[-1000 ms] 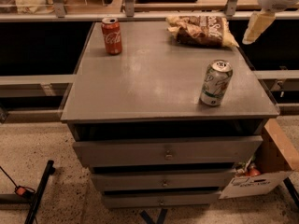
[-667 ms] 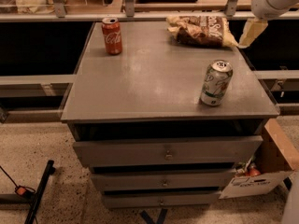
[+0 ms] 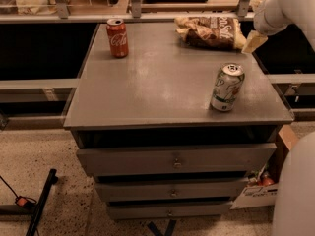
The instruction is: Move brown chip bag near 7up can
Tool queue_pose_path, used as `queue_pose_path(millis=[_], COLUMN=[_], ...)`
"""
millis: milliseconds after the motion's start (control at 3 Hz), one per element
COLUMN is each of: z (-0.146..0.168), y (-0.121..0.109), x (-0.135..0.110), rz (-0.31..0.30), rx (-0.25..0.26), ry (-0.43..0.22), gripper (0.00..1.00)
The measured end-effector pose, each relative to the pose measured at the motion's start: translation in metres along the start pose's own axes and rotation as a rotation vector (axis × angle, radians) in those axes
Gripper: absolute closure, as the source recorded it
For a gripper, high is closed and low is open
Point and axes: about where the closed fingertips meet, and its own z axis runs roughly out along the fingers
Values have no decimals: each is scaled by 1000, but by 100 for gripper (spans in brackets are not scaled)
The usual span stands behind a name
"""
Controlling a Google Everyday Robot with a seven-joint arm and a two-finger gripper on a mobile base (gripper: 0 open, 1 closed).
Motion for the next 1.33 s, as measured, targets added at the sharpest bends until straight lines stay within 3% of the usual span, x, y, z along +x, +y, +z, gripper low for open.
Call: queue_pose_path(millis=[667, 1333], z=[40, 50], y=[6, 18], x=[6, 9], rz=[3, 0], rx=[80, 77], ry=[-1, -2], gripper=[28, 35])
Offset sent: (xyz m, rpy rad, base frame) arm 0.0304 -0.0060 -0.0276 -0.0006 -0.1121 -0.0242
